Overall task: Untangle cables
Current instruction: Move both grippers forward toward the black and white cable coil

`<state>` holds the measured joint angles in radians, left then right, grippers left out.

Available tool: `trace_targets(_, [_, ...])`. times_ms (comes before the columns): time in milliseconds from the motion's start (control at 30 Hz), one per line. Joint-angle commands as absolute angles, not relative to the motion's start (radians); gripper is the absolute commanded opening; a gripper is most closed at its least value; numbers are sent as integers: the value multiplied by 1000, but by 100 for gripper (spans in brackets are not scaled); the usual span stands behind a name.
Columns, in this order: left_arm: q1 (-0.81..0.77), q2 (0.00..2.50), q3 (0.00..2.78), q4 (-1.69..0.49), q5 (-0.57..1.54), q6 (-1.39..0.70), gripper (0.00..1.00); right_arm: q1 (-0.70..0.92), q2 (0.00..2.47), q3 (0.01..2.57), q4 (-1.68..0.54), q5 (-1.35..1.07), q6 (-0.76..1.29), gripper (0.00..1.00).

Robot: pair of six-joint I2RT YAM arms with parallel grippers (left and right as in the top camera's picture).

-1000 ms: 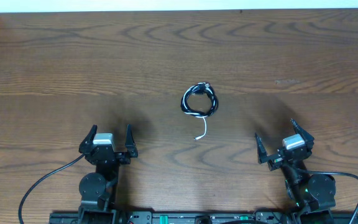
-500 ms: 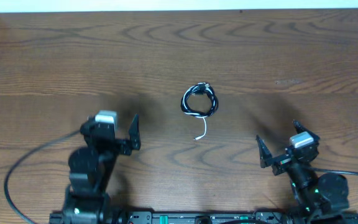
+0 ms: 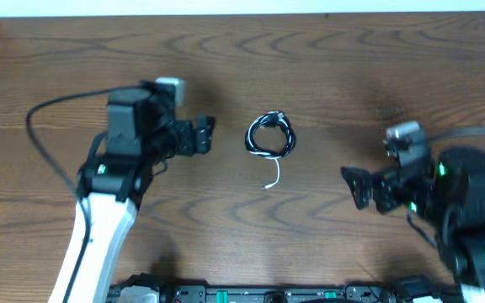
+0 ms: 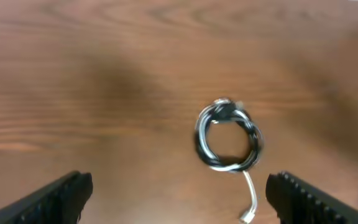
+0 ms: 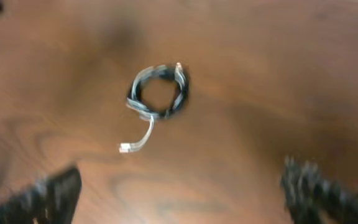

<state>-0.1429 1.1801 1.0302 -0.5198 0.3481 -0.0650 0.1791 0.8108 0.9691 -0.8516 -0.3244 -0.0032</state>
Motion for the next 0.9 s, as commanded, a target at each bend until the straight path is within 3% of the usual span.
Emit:
trace_targets(0, [-207,1314,1143,-633,455,-83,95,183,947,1065,-863,-413,14,99])
trace_targets(167, [-218,1462,1151,-638,622,-46,95,183,1074,1068,-788,-472,15,99])
trace_targets(267, [-234,1533,1149,-556,690,30,89,183,1122,1068,-757,-487,14,99])
trace_targets(400, [-307,1623,1151,-524,555,105,86,183,1169,1068,-751,-470,-10,99])
trace_targets(600, [-413,1747,1151,-510,503,274,72,183,1211,1068,-755,-470,-16,94])
trace_targets(833, [-422,1834,1150,-474,380,439,40,183,1212,1067,-767,-470,-15,94])
trace_targets(867, [-422,1839,1150,-464,380,457,39,183,1212,1067,-767,-470,-15,94])
